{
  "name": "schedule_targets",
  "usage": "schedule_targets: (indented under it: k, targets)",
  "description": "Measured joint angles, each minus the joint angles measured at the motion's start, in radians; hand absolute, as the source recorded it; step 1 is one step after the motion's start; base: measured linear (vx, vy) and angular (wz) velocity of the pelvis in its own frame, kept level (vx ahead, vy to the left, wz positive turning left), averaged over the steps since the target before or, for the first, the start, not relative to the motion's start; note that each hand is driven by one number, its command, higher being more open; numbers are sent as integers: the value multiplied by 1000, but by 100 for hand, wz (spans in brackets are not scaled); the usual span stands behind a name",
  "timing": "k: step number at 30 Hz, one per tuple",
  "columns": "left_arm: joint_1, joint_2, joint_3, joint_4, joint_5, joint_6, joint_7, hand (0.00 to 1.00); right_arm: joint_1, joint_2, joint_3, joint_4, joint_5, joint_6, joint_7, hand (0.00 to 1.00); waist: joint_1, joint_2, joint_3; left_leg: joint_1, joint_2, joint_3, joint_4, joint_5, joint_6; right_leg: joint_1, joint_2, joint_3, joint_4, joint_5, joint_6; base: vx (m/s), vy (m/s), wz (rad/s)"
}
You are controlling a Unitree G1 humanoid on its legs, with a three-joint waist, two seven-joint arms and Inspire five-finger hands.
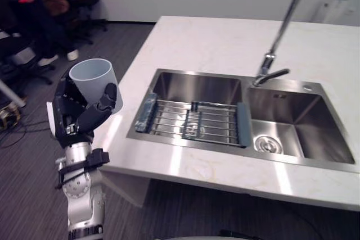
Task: Walk over to the sink, pick up the cup, carry it to the dishwasher, place the cup inside the dishwasher, then close the dishwasher door
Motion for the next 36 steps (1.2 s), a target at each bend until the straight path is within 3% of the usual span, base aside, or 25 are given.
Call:
schedule_targets:
  k: [2, 5, 6, 7, 8, 9, 11, 12, 14, 15, 16, 18, 20, 21, 23, 24, 26, 27, 28, 30, 34, 36]
  targets:
    - [38, -21, 0, -40, 0, 4, 0, 0, 0, -3, 5, 1, -20, 0, 10, 100, 21, 1, 1, -33, -6, -50, 7, 17, 1, 6, 0, -57, 0, 0, 0, -119, -32, 102]
    - [78, -66, -11, -66, 18, 3, -3, 0, -6, -20, 16, 29, -43, -10, 38, 100, 37, 14, 15, -46, -34, -101, -83, 134, 11, 45, -16, -226, 21, -31, -4, -167, -17, 169]
    - [85, -82, -20, -66, 41, -3, -3, 0, -12, -29, 15, 42, -57, -21, 48, 100, 49, 22, 21, -38, -7, -41, -124, 127, 34, 59, -20, -295, 47, -43, -8, -217, -9, 175]
    - [89, -83, -27, -63, 56, -11, -2, 0, -11, -25, 16, 41, -58, -21, 50, 100, 53, 14, 26, -42, 22, 151, -116, 68, 130, 80, -33, -373, 50, -44, -5, -194, -12, 185]
    - [89, -83, -32, -61, 55, -19, -2, 0, -13, -27, 15, 48, -54, -22, 50, 100, 46, -10, 29, -42, 28, 233, -109, 36, 179, 89, -51, -409, 47, -53, -8, -155, 42, 200]
    - [90, -88, -50, -61, 54, -45, 1, 0, -33, -42, 15, 81, -43, -22, 44, 100, 36, -28, 38, -81, 76, 389, 1, 4, 228, 85, -83, -484, 69, -72, -14, -108, 90, 158]
    - [96, -87, -81, -60, 49, -68, 2, 0, -44, -61, 15, 92, -25, -8, 14, 100, 40, -33, 41, -99, 158, 559, 227, 5, 253, 81, -148, -566, 143, -98, -17, -76, 141, 142]
    - [97, -87, -107, -60, 34, -81, 17, 0, -40, -78, 17, 75, -24, -6, 10, 100, 35, -34, 40, -74, 187, 613, 317, 0, 244, 95, -180, -605, 151, -98, -16, -38, 183, 117]
    - [99, -86, -142, -66, 34, -103, 37, 0, -39, -101, 36, 66, -25, -4, 4, 100, 16, -27, 36, -17, 216, 619, 342, -6, 216, 117, -196, -633, 151, -95, -18, -45, 209, 100]
    - [99, -86, -156, -67, 34, -111, 43, 0, -39, -105, 36, 65, -25, 1, 4, 100, 12, -17, 30, 11, 220, 615, 292, 58, 201, 117, -192, -631, 152, -90, -10, -60, 300, 118]
    - [98, -87, -177, -66, 41, -116, 65, 0, -49, -109, 36, 69, -27, 14, 2, 100, -2, -1, 20, 21, 195, 596, 209, 86, 166, 111, -181, -622, 147, -67, 15, -73, 370, 111]
    - [116, -83, -170, -65, 57, -116, 117, 0, -75, -83, 35, 76, -56, 22, 10, 100, -7, -18, 19, 15, 153, 613, 138, 82, 159, 115, -182, -655, 116, -20, 20, -43, 289, 89]
    - [146, -85, -165, -60, 55, -115, 141, 0, -85, -62, 35, 74, -67, 17, 11, 100, -9, -17, 21, 33, 111, 651, 47, 82, 126, 137, -190, -717, 116, -2, 36, -10, 265, 80]
    - [166, -86, -174, -61, 56, -115, 145, 0, -82, -51, 44, 74, -77, 16, 12, 100, -6, -14, 21, 65, 68, 654, -46, 94, 90, 161, -197, -751, 122, 4, 46, -3, 260, 84]
    - [185, -84, -180, -61, 56, -114, 146, 0, -75, -30, 76, 63, -103, 21, 3, 100, 11, -17, 23, 92, 7, 616, -133, 119, 87, 189, -227, -777, 149, 17, 50, 4, 264, 88]
    - [183, -80, -204, -61, 56, -114, 143, 0, -63, -21, 80, 36, -100, 22, -23, 100, 17, -15, 23, 77, -30, 555, -148, 117, 102, 198, -259, -746, 196, 26, 37, 51, 273, 162]
    - [149, -64, -305, -43, 56, -121, 111, 0, -8, -37, 68, -25, -44, 11, -57, 100, -8, -5, 17, 27, -80, 394, -155, 119, 150, 169, -325, -551, 368, 39, -64, 85, 199, 247]
    - [105, -43, -388, 0, 79, -154, 83, 0, 5, -38, 43, -50, -1, 8, -65, 100, -31, 23, 20, -8, -88, 265, -164, 123, 162, 125, -275, -327, 409, -112, -38, 33, 62, 312]
    - [54, -12, -455, 47, 121, -167, 72, 0, 4, -32, 34, -55, 29, 9, -67, 100, -41, 16, 37, -13, -108, 150, -186, 136, 183, 103, -180, -143, 395, -218, -28, -4, 1, 300]
    - [10, 30, -526, 139, 168, -185, 61, 0, 2, -13, 43, -56, 73, 32, -89, 100, -40, 14, 44, -5, -143, 19, -199, 158, 189, 71, -83, 38, 357, -280, -11, 16, -72, 229]
    - [32, 56, -545, 203, 214, -167, 95, 0, -57, -26, 129, -55, 117, 43, -110, 100, -26, 13, 44, 26, -162, -55, -204, 145, 181, -51, -33, 121, 298, -284, 2, 90, -18, 86]
    - [32, 65, -545, 203, 230, -155, 130, 0, -108, -16, 204, -59, 132, 49, -129, 100, -18, 1, 40, 27, -171, -65, -204, 136, 169, -105, -38, 127, 225, -190, -13, 96, -21, 17]
